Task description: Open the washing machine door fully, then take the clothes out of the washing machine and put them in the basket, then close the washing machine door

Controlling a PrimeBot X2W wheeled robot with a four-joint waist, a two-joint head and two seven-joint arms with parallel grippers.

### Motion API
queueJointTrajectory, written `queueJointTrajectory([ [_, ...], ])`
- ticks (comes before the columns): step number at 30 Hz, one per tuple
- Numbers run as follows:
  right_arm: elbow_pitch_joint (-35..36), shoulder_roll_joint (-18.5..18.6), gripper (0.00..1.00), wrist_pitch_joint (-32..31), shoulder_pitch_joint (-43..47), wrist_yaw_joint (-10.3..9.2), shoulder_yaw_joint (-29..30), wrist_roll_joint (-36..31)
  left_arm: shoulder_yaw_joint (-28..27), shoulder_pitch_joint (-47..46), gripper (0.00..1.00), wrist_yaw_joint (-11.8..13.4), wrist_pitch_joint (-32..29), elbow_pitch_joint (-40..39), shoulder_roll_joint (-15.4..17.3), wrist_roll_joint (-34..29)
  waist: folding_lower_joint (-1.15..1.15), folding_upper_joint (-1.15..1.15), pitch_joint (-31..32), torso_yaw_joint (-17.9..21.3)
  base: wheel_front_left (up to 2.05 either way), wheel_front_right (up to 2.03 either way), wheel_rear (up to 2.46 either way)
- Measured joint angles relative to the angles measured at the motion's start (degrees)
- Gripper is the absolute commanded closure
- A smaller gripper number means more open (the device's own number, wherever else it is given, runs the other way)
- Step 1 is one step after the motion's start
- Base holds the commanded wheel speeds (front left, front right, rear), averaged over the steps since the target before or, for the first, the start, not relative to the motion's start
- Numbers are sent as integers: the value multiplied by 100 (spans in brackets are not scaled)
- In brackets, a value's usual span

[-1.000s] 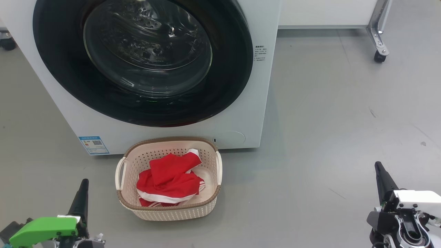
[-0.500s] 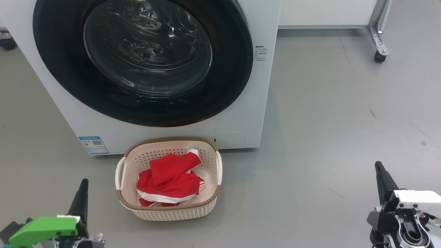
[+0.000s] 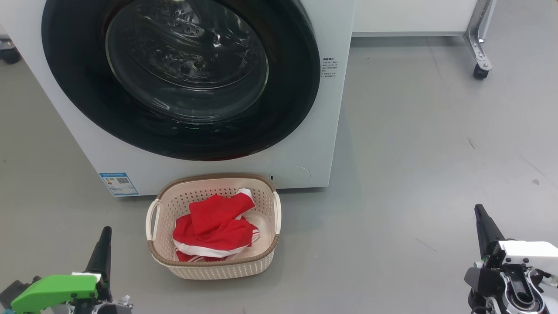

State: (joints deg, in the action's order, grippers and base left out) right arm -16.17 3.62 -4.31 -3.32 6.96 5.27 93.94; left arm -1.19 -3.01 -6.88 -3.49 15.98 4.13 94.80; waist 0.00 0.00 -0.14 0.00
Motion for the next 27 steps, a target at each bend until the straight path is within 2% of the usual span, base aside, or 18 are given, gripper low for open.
queueJointTrajectory([
  [27, 5, -1, 100, 0, 0, 0, 9, -1, -18, -2, 100, -1, -5, 4, -1, 0, 0, 0, -1, 0, 0, 0, 0],
])
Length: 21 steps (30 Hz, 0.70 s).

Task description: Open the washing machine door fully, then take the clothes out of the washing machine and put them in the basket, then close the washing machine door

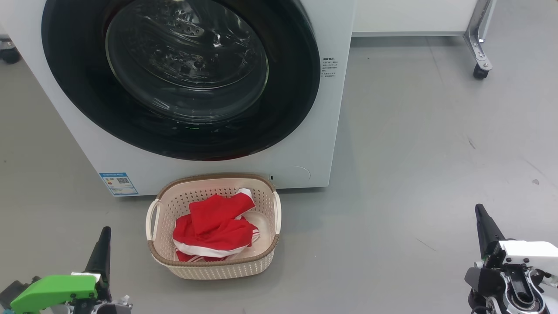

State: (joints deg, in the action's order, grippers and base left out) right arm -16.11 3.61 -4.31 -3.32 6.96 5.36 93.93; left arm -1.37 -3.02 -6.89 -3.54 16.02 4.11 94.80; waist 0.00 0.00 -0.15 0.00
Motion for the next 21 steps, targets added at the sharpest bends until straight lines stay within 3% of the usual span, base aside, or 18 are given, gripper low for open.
queueJointTrajectory([
  [21, 4, -1, 100, 0, 0, 0, 10, 0, -10, -1, 100, 0, -1, -7, -1, 0, 0, 0, 0, 0, 0, 0, 0],
])
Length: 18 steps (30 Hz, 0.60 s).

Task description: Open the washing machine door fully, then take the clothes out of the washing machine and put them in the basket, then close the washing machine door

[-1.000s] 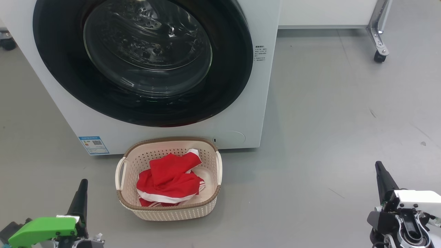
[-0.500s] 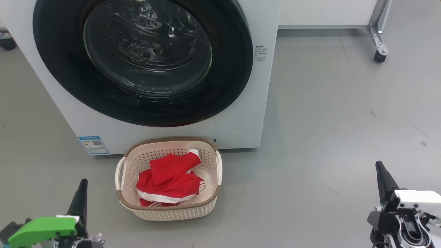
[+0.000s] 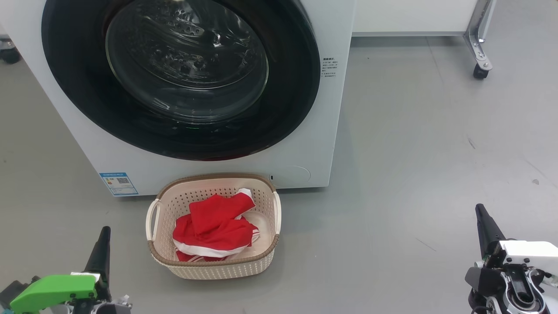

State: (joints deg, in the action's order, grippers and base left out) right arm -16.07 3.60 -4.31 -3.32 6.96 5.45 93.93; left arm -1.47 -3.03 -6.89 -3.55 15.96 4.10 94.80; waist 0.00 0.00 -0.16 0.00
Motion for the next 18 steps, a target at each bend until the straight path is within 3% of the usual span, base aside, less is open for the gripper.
queueJointTrajectory([
  [18, 2, -2, 100, -1, 0, 0, 7, 0, -8, 0, 100, 0, -41, -7, -1, -1, 0, 0, 0, 0, 0, 0, 0],
])
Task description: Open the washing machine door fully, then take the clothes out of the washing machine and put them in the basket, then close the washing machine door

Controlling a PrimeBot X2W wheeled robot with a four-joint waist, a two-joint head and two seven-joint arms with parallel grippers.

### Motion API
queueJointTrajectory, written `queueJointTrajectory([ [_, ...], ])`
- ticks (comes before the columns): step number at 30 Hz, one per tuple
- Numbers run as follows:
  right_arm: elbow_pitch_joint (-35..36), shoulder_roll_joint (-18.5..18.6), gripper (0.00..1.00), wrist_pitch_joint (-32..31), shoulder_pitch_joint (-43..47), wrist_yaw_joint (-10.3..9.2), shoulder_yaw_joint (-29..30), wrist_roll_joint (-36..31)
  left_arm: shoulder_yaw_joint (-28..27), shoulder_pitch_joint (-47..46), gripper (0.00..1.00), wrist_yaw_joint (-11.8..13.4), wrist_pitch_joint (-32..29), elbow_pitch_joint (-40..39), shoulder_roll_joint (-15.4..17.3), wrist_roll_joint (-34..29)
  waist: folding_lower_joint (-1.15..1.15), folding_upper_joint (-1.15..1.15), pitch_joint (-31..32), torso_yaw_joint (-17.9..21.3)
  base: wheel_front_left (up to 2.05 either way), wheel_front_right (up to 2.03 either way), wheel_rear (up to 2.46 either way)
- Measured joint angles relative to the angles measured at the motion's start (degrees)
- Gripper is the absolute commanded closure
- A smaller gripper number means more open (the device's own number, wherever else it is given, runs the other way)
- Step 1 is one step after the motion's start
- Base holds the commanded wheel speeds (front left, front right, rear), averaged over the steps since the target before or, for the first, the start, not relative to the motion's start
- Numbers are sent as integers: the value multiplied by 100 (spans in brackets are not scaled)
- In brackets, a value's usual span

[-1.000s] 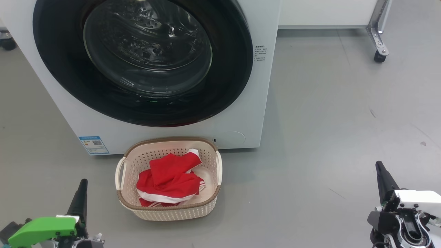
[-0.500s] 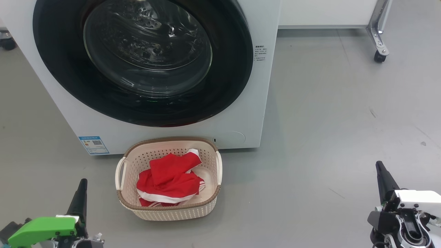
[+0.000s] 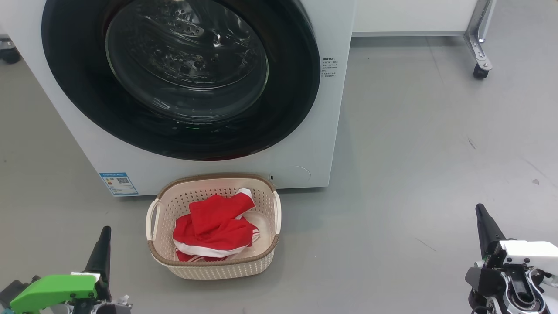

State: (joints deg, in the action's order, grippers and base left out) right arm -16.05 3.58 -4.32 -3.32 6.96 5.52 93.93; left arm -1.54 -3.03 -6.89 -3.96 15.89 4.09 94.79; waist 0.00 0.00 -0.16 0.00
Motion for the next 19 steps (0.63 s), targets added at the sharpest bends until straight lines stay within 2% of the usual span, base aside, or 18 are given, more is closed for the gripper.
queueJointTrajectory([
  [19, 2, -1, 100, -1, 0, 1, 4, 0, -8, 0, 100, 0, 0, -4, -2, 0, 0, 0, -1, 0, 0, 0, 0],
])
